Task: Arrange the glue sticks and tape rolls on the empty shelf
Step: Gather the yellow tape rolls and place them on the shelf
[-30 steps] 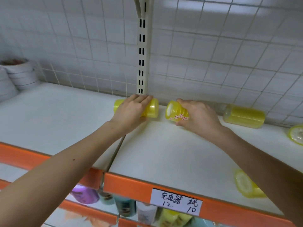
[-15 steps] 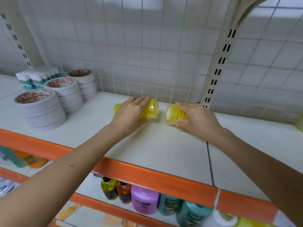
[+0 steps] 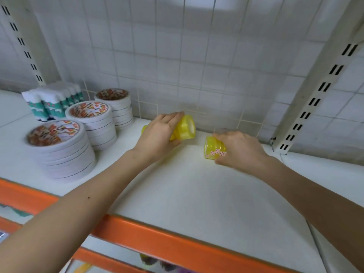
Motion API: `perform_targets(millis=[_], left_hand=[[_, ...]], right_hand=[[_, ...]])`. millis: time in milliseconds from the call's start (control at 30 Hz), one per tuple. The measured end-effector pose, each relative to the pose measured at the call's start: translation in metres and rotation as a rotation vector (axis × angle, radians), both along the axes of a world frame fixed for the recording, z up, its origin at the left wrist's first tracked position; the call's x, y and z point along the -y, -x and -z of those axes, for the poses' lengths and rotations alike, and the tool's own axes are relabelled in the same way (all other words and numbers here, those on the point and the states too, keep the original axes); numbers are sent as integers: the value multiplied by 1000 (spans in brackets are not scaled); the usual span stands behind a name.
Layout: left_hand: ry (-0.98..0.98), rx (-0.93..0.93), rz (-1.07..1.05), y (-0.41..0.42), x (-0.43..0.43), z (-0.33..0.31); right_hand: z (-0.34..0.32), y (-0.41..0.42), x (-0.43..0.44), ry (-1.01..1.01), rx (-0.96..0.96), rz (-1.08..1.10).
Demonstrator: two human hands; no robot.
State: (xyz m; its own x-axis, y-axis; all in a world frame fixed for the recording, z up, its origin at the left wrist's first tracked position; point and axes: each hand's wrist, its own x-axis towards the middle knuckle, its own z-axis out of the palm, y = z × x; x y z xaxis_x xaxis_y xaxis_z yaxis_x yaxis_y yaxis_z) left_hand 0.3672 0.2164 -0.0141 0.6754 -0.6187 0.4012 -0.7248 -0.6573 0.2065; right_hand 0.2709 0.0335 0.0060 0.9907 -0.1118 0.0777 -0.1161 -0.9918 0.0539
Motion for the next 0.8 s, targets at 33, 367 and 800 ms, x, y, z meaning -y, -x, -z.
perform_targets(millis=[33,367,800], left_hand=[[30,-28,6,-5,0,0],[390,-496,245,-43,-10,-27],[627,-525,11,-60,-16,-3]], right_hand=[[0,-3,0,0,-16,-3],[-45,-53,-33,-675,180,-112],[-53,-120,-81,-621,302,27]])
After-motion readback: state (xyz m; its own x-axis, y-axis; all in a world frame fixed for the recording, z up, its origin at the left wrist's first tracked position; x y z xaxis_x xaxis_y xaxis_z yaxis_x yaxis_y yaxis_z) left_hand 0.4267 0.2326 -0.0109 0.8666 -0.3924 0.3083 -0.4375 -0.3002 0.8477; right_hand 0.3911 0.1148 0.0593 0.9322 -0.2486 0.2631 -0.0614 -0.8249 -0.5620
